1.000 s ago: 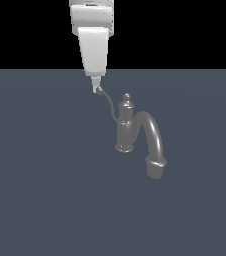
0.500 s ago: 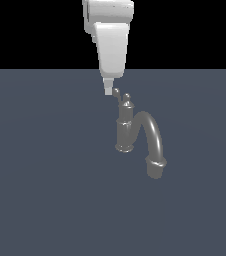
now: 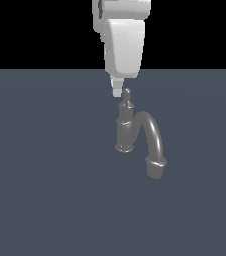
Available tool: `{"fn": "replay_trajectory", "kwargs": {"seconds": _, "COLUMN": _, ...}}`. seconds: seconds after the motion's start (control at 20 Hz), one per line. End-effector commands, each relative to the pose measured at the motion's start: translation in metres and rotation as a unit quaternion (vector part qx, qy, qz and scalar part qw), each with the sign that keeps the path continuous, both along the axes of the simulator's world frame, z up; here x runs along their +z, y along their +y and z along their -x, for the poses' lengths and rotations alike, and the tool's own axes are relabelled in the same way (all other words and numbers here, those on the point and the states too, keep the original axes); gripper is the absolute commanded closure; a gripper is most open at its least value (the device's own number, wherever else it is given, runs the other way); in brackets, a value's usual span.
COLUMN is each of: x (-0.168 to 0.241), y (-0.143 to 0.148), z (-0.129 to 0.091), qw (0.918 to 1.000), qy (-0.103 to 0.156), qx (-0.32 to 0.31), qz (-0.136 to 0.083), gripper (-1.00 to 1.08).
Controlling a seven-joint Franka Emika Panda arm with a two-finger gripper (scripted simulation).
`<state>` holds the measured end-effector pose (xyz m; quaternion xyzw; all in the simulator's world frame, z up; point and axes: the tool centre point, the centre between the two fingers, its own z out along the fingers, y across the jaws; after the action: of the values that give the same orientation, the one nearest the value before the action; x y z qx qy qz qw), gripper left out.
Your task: Turn on the faucet by rotating a designated handle.
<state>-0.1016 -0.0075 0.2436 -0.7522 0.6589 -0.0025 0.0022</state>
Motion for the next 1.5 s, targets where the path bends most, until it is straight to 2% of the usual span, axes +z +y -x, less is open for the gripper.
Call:
{"fn": "replay_trajectory", "kwargs": {"seconds": 0.0, "x": 0.000, "y": -0.020, "z": -0.001, "qw": 1.0000, "qy": 0.000, "qx": -0.007, "qz": 0.000, "gripper": 1.08}}
{"fn": "replay_trajectory", "kwargs": {"seconds": 0.7, "x": -0.002, "y": -0.103, "z": -0.008, "qw": 0.9999, "qy": 0.003, "qx": -0.012, "qz": 0.000, "gripper": 1.08}}
{"fn": "replay_trajectory", "kwargs": {"seconds": 0.75, "x": -0.002, "y": -0.103, "z": -0.008, "qw": 0.9999, "qy": 0.003, "qx": -0.012, "qz": 0.000, "gripper": 1.08}}
{"fn": "replay_trajectory", "kwargs": {"seconds": 0.8, "x": 0.000, "y": -0.083, "z": -0.011, "qw": 1.0000, "qy": 0.001, "qx": 0.003, "qz": 0.000, "gripper": 1.08}}
{"fn": "replay_trajectory", "kwargs": {"seconds": 1.45, "x": -0.001, "y": -0.118, "z": -0.047, "qw": 1.0000, "qy": 0.002, "qx": -0.004, "qz": 0.000, "gripper": 1.08}}
